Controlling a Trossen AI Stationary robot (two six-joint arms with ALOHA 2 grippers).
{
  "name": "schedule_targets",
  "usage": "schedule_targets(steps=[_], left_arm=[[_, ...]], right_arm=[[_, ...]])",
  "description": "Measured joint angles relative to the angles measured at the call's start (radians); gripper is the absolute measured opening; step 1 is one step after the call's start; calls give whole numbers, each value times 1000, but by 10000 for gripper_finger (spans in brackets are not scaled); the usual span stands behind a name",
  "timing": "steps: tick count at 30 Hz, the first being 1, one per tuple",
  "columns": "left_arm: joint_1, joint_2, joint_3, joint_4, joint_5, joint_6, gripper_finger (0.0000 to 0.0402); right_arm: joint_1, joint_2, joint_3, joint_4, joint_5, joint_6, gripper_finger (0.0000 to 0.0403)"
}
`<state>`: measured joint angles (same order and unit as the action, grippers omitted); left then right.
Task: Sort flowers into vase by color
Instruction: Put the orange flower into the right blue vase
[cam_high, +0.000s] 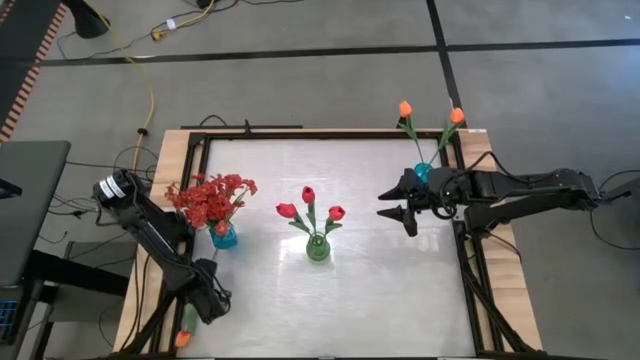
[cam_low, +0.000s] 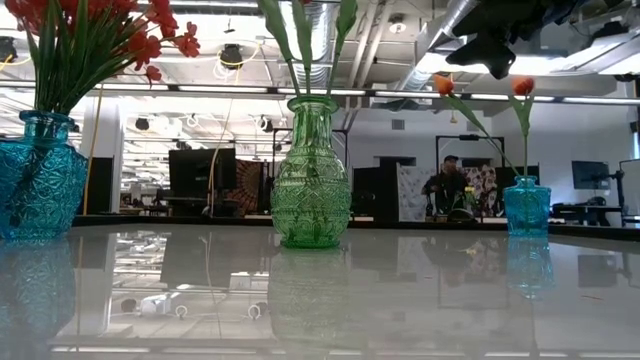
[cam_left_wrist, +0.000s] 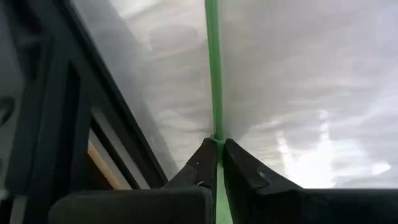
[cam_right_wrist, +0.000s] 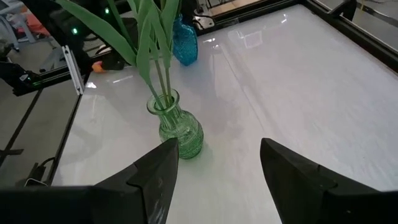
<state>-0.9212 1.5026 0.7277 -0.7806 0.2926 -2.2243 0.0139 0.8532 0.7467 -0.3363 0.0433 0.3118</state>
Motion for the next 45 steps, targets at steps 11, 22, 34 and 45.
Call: schedule_targets(steps=[11, 22, 34, 45], left_arm=[[92, -235, 6, -116, -77, -17, 0], [115, -594, 8, -317, -81, -10, 0], [125, -820, 146, -598, -134, 40, 0], [125, -883, 180, -646, 212, 109, 0]], right_arm=[[0, 0, 0, 1, 0, -7, 254], [0, 0, 0, 23, 0, -7, 254], [0, 0, 0, 49, 0, 28, 254], [0, 0, 0, 114, 5, 31, 254]])
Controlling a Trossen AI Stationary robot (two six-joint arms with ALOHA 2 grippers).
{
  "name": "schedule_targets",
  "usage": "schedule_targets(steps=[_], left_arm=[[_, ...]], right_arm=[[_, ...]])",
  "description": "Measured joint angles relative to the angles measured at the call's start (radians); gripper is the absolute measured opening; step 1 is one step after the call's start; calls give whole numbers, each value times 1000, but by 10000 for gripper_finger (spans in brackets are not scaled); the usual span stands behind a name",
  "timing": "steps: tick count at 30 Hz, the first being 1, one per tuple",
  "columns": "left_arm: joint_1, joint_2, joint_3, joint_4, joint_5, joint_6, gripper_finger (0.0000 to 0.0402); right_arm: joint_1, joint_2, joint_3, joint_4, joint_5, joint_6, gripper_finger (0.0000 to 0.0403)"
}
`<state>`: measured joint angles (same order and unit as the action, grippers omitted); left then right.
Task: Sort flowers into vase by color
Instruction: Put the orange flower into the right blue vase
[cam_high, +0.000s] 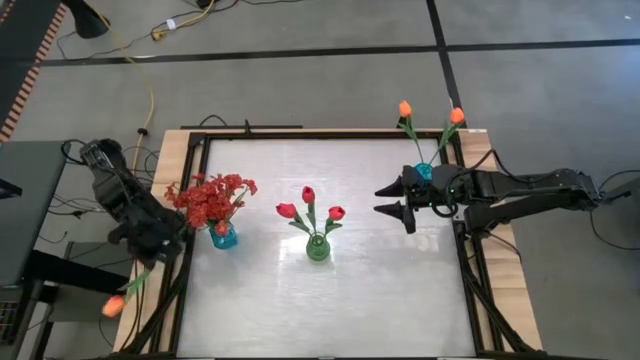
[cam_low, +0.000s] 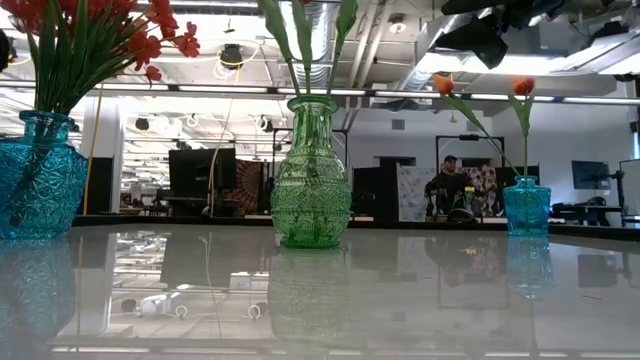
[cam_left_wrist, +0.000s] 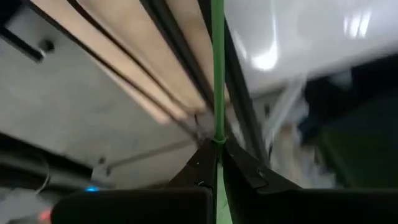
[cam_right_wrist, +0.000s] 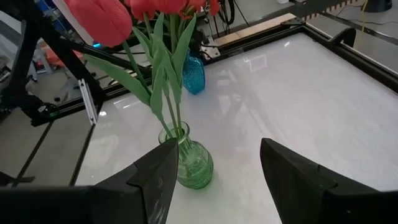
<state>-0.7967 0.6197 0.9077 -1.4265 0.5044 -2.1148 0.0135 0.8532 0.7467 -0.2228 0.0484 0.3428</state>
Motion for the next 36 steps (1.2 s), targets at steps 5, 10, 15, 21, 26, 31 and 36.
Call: schedule_targets(steps=[5, 10, 15, 21, 26, 31, 36], left_arm=[[-1, -5, 0, 217, 111, 131, 0], [0, -5, 0, 420, 99, 185, 0], [-1, 6, 0, 608, 143, 184, 0], [0, 24, 0, 793, 140, 185, 0], [0, 21, 0, 956, -113, 203, 0], [2, 21, 0, 1108, -358, 374, 0], [47, 29, 0, 1242, -478, 583, 0]], right_arm=[[-5, 0, 0, 0, 1, 0, 254], [-10, 5, 0, 0, 3, -4, 254], [-10, 21, 0, -7, 3, -4, 254], [-10, 51, 0, 17, 3, -3, 254], [-10, 48, 0, 30, 4, -16, 254], [-37, 24, 1, 54, 9, -53, 254], [-66, 23, 63, 52, 8, -112, 254]])
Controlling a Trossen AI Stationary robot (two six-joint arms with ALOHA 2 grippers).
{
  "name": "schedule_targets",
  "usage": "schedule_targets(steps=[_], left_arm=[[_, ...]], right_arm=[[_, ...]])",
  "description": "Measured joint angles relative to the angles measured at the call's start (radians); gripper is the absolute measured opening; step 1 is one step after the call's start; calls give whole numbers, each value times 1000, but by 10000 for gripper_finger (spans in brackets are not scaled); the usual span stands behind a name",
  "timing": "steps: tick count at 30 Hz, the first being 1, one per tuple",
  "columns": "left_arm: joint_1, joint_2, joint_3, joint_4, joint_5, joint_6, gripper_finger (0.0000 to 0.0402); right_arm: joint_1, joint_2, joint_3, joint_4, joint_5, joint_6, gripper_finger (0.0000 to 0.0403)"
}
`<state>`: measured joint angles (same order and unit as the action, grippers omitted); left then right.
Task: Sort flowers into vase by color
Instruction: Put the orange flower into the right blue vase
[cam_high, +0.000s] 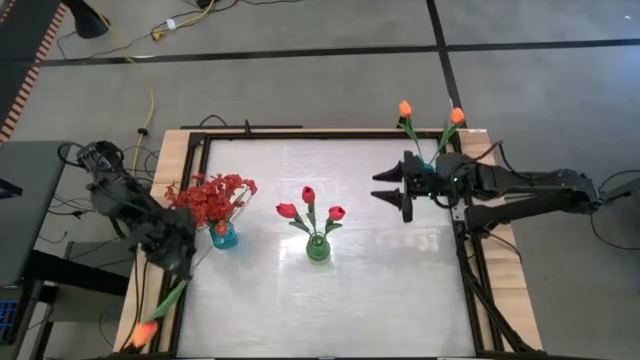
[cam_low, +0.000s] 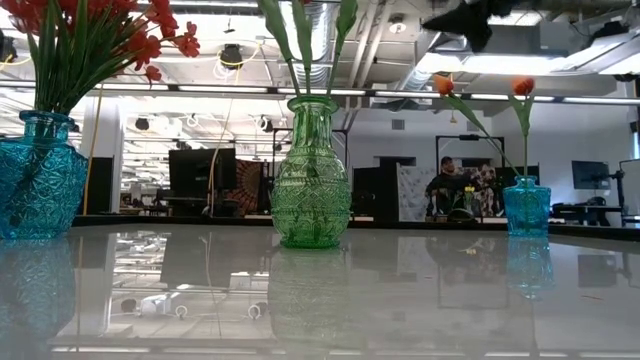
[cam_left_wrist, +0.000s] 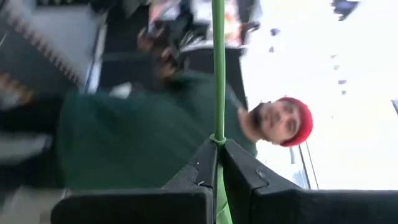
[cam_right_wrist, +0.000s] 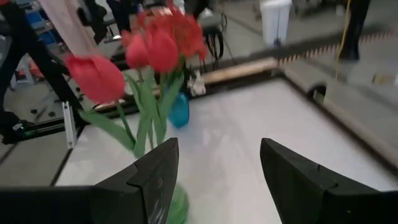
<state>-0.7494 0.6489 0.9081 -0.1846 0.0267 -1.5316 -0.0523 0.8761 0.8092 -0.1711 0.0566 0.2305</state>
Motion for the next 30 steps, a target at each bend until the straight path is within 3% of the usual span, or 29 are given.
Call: schedule_targets(steps=[5, 10, 16, 24, 30], left_arm=[[103, 20, 0, 145, -42, 165, 0], [251, 17, 0, 245, -104, 293, 0], [467, 32, 0, 254, -189, 205, 0], [732, 95, -1, 403, 73, 129, 0], [827, 169, 0, 499, 198, 78, 0]], right_arm=[[15, 3, 92, 2, -6, -205, 254], [43, 6, 207, 0, -7, -511, 254], [59, 81, 384, 31, 29, -919, 254], [59, 319, 631, 105, 43, -1366, 254], [44, 525, 787, 100, 48, -1561, 254]])
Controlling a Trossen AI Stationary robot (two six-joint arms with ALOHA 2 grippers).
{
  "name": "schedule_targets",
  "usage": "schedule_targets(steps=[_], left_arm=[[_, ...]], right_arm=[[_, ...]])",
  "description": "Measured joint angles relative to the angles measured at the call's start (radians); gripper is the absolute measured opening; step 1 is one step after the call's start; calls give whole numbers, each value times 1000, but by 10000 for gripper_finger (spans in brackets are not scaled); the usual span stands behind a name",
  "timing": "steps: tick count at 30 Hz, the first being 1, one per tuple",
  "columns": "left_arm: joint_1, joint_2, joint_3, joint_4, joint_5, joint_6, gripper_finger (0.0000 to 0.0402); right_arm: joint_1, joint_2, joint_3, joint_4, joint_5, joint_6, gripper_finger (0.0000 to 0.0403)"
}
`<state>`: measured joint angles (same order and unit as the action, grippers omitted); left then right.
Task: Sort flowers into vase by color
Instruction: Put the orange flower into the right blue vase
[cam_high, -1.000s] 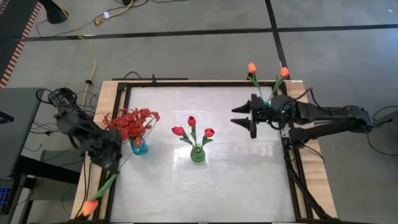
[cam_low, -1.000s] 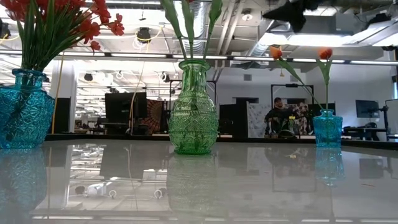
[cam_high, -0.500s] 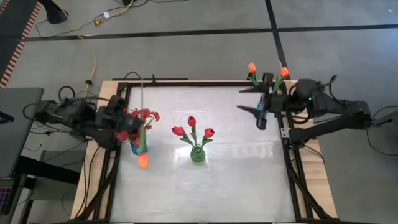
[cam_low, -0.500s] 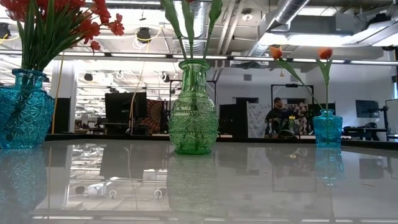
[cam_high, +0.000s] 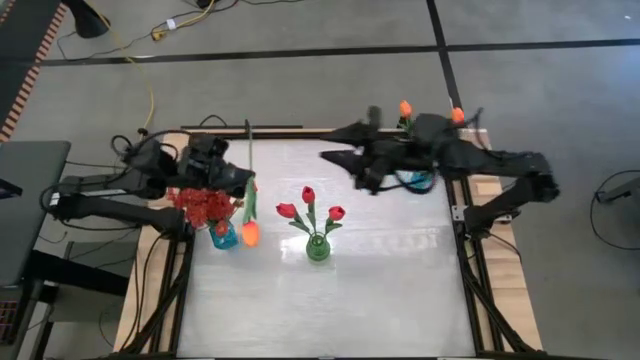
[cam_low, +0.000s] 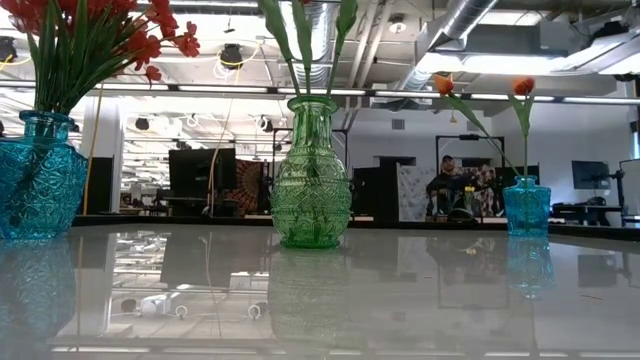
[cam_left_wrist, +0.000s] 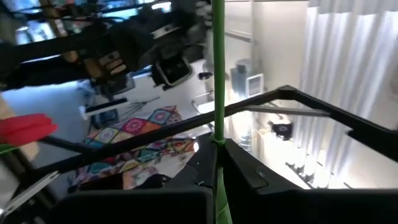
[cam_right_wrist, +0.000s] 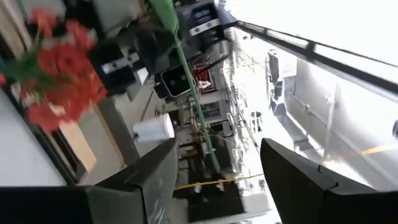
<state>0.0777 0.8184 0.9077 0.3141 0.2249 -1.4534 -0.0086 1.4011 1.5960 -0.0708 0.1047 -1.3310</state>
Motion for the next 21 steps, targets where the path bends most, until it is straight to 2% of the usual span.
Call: schedule_targets(steps=[5, 10, 17, 21], left_arm=[[27, 61, 0, 31, 59, -38, 0], [30, 98, 0, 113, 85, -61, 0], [43, 100, 0, 98, 85, -67, 0], [59, 100, 0, 97, 87, -63, 0]], right_arm=[[-9, 147, 108, 6, 28, -155, 254], [-20, 248, 201, 8, 27, -172, 254], [-20, 340, 267, 42, -16, -214, 254], [-18, 382, 267, 129, -37, -238, 254]])
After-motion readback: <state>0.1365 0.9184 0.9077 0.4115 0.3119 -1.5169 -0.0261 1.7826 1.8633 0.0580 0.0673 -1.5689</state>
